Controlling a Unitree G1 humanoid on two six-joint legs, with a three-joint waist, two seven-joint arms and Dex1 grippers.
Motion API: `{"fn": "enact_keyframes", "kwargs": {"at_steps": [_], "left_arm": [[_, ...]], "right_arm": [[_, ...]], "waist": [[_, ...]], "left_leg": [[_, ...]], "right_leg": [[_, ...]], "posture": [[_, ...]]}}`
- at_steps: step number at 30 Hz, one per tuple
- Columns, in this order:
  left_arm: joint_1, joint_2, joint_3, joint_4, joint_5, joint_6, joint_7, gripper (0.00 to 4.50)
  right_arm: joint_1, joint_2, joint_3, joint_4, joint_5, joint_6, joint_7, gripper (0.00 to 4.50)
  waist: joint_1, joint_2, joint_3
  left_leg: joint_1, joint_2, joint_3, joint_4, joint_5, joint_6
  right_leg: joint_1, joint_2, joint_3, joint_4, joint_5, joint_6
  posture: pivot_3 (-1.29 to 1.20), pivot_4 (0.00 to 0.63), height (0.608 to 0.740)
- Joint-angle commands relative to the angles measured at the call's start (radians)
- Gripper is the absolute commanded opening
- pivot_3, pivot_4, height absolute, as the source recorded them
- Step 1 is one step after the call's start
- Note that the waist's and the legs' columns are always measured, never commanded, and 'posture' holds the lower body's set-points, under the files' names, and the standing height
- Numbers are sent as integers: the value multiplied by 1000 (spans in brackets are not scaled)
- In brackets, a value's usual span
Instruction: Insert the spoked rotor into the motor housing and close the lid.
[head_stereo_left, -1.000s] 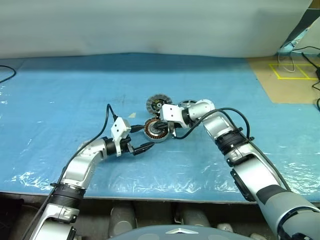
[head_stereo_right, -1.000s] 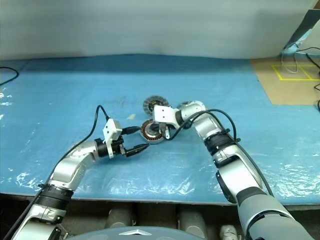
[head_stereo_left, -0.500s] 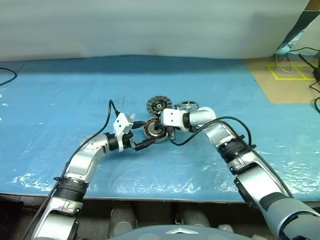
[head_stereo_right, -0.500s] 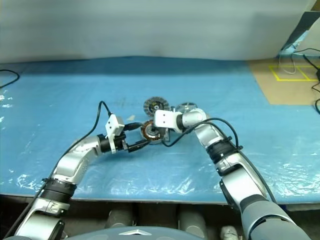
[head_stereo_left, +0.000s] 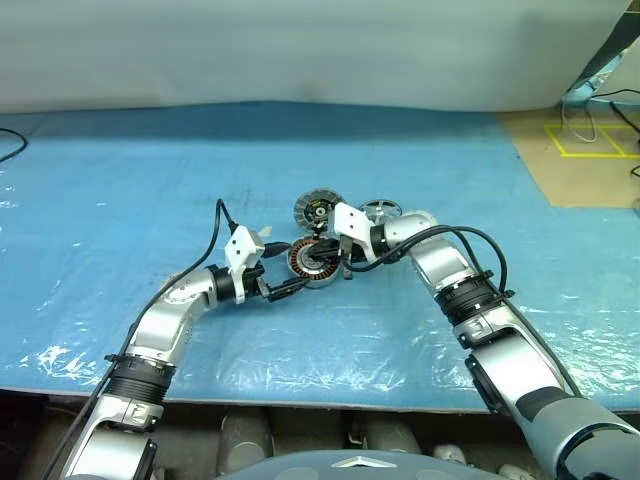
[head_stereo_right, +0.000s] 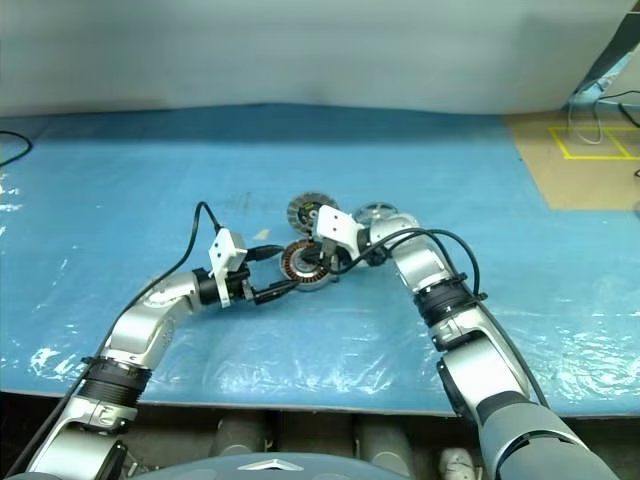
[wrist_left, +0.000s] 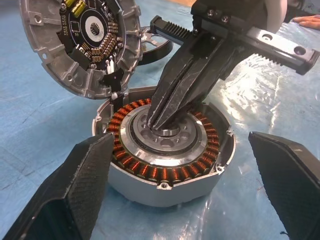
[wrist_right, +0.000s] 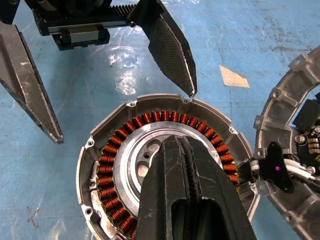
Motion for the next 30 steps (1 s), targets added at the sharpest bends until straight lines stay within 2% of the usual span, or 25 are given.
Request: {"fn": "enact_keyframes", "kwargs": {"at_steps": [1,7,12,20,23,28,30], "left_arm": [[-1,1,7,-47,-6,1,4,4500],[17,7,11,-77,-10,15,6,4500],[7,3,11,-74,-9,23,10,4500],[-21,-9,7,-13,3,1,4,4500],[-21,-7,8,-1,4,-10,-2,4500],[-14,-2,11,0,1,-17,-8,4500],[-13,-1,12,3,1,-20,-10,4500]], "right_arm": [[-48,-20,1,-36,-8,-49,10,40],[-81,-50,36,-28,-59,-152,15,40],[-84,-100,97,-11,-148,-326,7,40],[-113,-102,125,40,-218,-459,-38,40],[-124,-105,133,49,-240,-502,-52,581],[-136,-103,140,75,-263,-554,-80,2204],[-139,-100,142,75,-264,-574,-82,2204]], "waist": [[1,0,1],[0,-1,1],[0,-2,2],[-2,-2,2],[-1,-2,2],[-1,-2,2],[-1,-2,2]], "left_leg": [[-1,0,0,0,0,0],[0,0,0,1,0,0],[-1,0,0,4,0,0],[-2,0,0,8,0,0],[-2,0,0,9,0,0],[-3,0,0,10,0,1],[-3,0,0,11,0,1]], "right_leg": [[0,0,0,0,0,0],[0,0,0,0,0,0],[0,0,0,0,0,0],[0,0,0,3,0,-1],[0,0,0,3,1,-1],[0,0,-1,4,1,-1],[0,0,-1,5,1,-1]], "posture": [[0,150,740],[0,150,740],[0,150,740],[0,150,740],[0,150,740],[0,150,740],[0,150,740]]}}
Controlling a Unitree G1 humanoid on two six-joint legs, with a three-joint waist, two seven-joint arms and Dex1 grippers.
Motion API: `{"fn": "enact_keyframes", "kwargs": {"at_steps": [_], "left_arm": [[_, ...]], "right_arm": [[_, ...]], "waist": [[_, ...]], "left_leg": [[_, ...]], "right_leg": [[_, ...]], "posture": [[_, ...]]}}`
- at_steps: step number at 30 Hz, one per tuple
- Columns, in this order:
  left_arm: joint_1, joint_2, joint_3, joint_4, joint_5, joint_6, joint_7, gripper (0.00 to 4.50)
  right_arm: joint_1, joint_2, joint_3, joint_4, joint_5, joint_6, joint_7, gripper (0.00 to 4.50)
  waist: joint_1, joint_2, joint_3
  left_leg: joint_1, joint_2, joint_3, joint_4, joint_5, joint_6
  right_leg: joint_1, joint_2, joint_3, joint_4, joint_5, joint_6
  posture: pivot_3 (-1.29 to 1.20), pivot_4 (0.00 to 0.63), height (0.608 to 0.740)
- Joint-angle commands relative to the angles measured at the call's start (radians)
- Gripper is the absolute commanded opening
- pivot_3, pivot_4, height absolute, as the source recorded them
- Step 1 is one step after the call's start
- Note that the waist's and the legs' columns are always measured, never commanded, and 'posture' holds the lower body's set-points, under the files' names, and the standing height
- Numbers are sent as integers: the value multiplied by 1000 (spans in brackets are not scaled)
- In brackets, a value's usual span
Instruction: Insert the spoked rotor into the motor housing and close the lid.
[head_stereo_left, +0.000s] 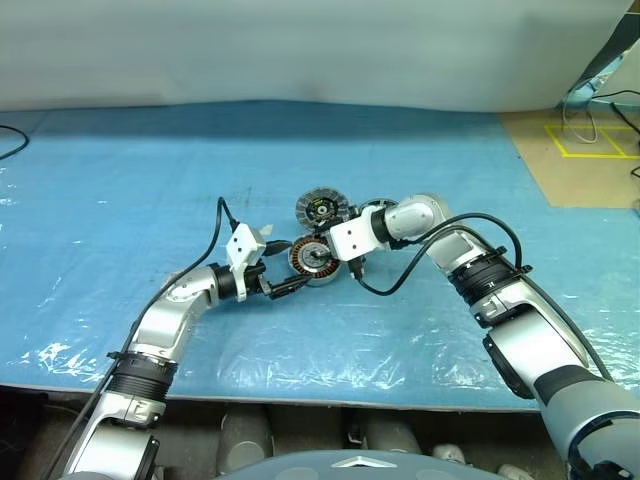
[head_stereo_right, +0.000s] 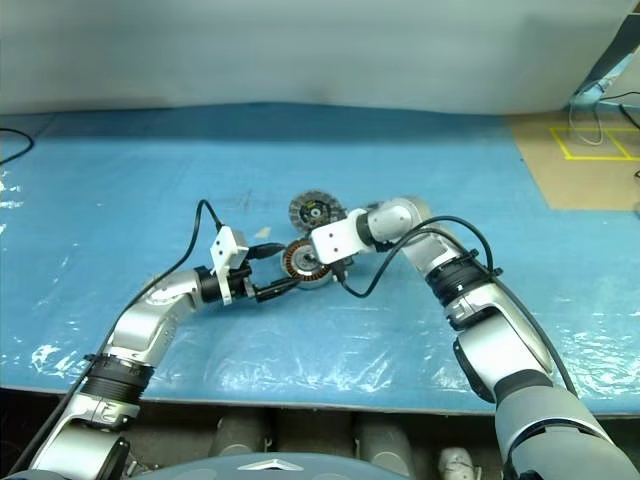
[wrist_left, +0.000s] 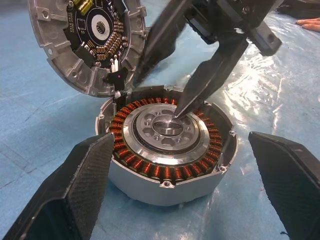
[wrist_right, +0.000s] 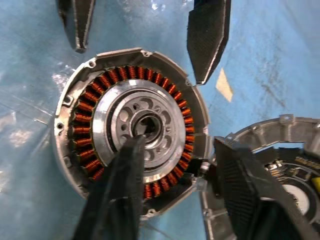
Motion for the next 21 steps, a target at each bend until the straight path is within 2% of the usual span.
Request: {"fn": "enact_keyframes", "kwargs": {"at_steps": [1,21], "left_arm": [[2,7,12,-9,1,-25,-10,4500],[-1,3,1,-17,4,-24,-2,4500]], "right_arm": [[-25,3,4,-6,0,-50,-6,2204],[-119,20,61,127,-140,-271,-148,2204]], "waist": [[0,0,0],[-1,0,0]], "left_leg": [[0,0,0,1,0,0],[0,0,0,4,0,0]], "right_leg": [[0,0,0,0,0,0],[0,0,0,4,0,0]], "posture": [[0,150,740],[0,150,740]]}}
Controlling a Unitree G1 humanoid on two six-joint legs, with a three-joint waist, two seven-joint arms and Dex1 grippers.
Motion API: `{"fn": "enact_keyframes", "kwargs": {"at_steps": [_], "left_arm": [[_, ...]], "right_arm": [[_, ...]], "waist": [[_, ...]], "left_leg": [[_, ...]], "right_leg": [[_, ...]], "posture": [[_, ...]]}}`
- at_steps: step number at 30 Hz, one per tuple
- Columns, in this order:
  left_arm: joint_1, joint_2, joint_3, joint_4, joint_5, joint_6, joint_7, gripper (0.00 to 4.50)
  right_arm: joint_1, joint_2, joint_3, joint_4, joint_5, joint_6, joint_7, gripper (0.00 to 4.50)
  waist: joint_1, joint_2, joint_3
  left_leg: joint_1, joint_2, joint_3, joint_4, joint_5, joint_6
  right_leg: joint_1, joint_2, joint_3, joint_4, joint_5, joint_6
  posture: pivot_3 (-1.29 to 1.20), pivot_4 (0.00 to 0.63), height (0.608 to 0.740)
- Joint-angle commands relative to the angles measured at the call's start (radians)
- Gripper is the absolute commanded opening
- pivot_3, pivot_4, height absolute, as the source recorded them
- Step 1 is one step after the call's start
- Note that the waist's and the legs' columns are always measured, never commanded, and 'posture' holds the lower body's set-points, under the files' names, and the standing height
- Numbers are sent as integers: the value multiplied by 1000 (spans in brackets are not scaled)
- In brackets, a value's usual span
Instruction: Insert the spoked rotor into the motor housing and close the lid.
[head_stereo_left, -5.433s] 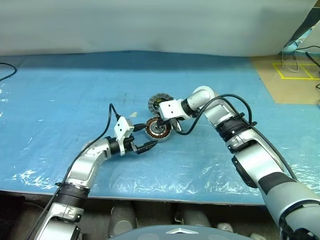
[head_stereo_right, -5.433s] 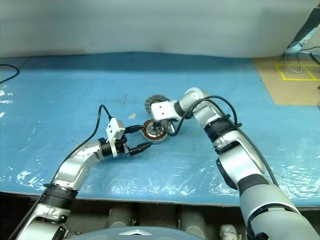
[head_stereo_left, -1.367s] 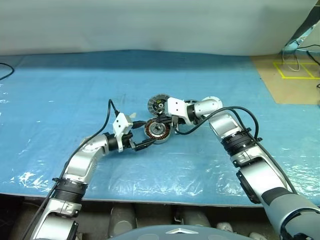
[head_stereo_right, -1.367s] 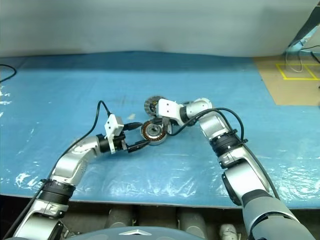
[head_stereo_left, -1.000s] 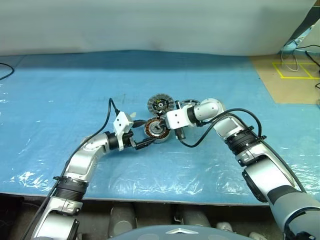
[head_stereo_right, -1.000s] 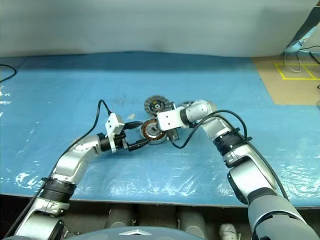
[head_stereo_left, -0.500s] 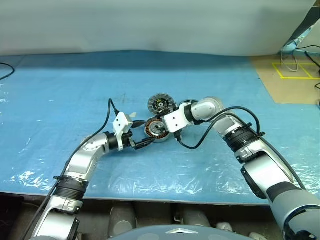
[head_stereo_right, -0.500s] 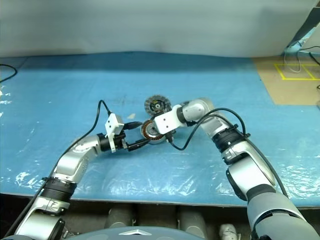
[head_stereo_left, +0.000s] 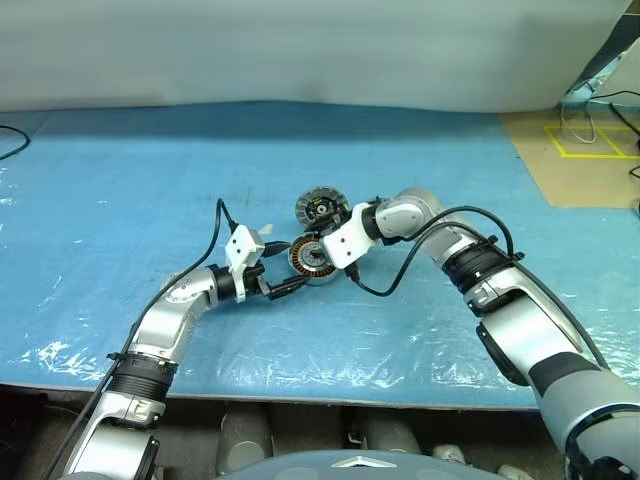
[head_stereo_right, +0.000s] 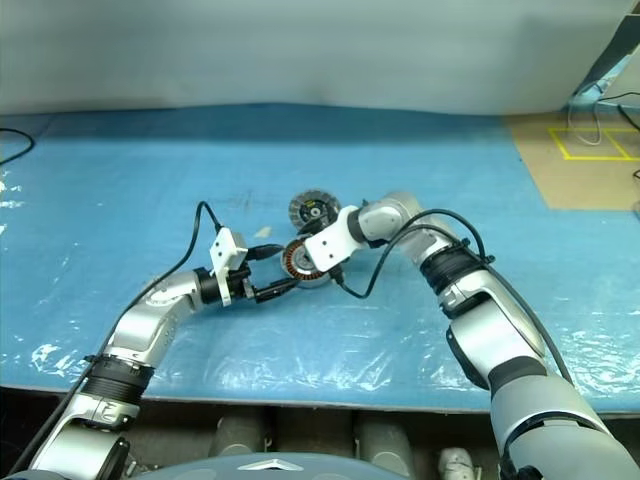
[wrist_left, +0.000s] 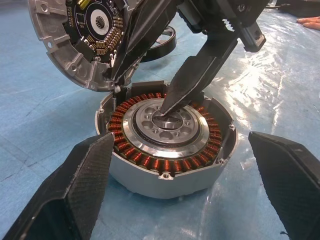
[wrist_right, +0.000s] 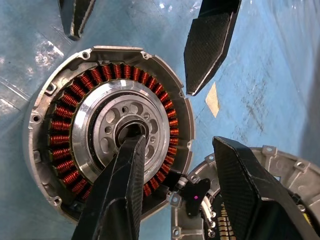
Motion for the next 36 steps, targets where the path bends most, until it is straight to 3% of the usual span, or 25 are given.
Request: {"fn": "enact_keyframes", "kwargs": {"at_steps": [1,14,22,35,36], "left_arm": [[-2,3,2,-44,1,1,1,4500],[21,16,12,-58,-7,0,-7,4500],[27,3,5,-48,2,-14,1,4500],[24,0,-1,-48,6,-14,5,4500],[19,-1,-2,-46,6,-11,6,4500]], "right_arm": [[-34,-1,9,-2,-19,-57,-29,2204],[-43,0,42,-1,-43,-147,-19,2204],[-59,55,-5,109,-13,-30,-58,2204],[-25,20,21,106,-20,-32,-27,2204],[-22,24,16,103,-8,-22,-18,2033]], "waist": [[0,0,0],[0,0,0],[-4,0,0],[3,0,0],[3,0,0]], "left_leg": [[0,0,0,0,0,0],[0,0,0,0,0,0],[1,0,0,1,0,0],[0,0,0,4,-1,-2],[0,0,0,4,-1,-2]], "right_leg": [[0,0,0,0,0,0],[0,0,0,0,0,0],[0,0,0,1,0,0],[0,0,1,4,0,-1],[0,0,1,4,0,-1]], "posture": [[0,150,740],[0,150,740],[0,150,740],[0,150,740],[0,150,740]]}}
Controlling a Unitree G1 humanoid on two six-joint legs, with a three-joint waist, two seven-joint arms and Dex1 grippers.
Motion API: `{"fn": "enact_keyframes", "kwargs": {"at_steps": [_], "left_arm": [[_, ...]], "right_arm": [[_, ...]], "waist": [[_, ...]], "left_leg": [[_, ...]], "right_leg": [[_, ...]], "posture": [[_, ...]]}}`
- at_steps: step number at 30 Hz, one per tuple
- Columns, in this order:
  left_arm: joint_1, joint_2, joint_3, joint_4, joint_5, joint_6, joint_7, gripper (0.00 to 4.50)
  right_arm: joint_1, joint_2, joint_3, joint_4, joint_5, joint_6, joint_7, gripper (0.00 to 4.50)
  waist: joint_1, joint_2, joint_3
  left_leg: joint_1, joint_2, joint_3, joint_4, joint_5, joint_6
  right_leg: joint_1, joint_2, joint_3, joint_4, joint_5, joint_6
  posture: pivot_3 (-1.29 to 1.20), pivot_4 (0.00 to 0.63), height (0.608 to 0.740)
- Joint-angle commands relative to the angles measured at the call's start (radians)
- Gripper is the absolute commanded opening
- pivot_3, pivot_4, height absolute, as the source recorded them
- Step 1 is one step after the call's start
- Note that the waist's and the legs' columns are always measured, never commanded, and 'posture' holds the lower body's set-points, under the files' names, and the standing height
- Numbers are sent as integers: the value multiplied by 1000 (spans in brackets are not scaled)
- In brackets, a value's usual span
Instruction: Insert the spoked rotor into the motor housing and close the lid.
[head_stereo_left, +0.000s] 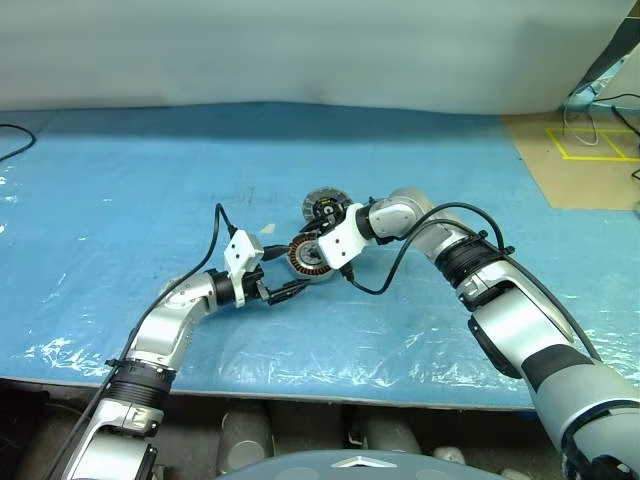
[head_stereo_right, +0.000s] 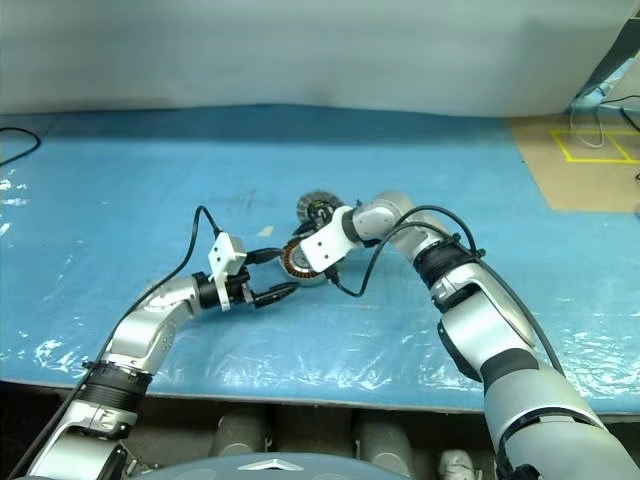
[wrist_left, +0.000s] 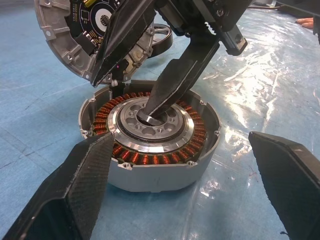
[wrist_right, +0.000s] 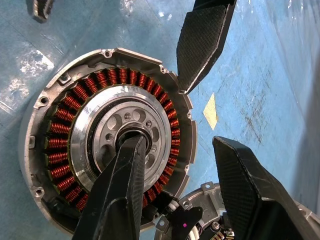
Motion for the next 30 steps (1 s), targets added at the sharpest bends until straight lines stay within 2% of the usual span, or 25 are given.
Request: {"fn": "enact_keyframes", "kwargs": {"at_steps": [1,3,6,7,16,30], "left_arm": [[-20,-3,-2,-19,6,1,3,4500],[-27,-3,-2,-10,8,0,1,4500],[-29,0,1,2,8,-5,-5,4500],[-29,1,3,6,7,-7,-8,4500],[-6,6,5,-20,2,-5,-7,4500],[13,15,10,-29,-1,-7,-17,4500]], "right_arm": [[17,-8,-11,-10,28,30,33,1833],[24,-6,-15,-19,46,44,49,1290],[40,-10,-11,-36,55,47,61,188],[46,-11,-11,-44,59,49,66,52],[47,-10,-13,-58,60,69,58,52],[49,-43,-47,-185,150,136,166,52]], "waist": [[0,0,0],[0,0,0],[-1,0,0],[-1,0,0],[-1,0,0],[-1,0,0]], "left_leg": [[0,0,0,0,0,0],[0,0,0,0,0,0],[0,0,0,0,0,0],[0,0,0,0,0,0],[0,0,0,-1,0,0],[-1,0,0,-1,0,1]], "right_leg": [[0,0,0,0,0,0],[0,0,0,0,0,0],[0,0,0,0,0,0],[0,0,0,0,0,0],[0,0,0,0,0,0],[0,0,0,-1,0,0]], "posture": [[0,150,740],[0,150,740],[0,150,740],[0,150,740],[0,150,740],[0,150,740]]}}
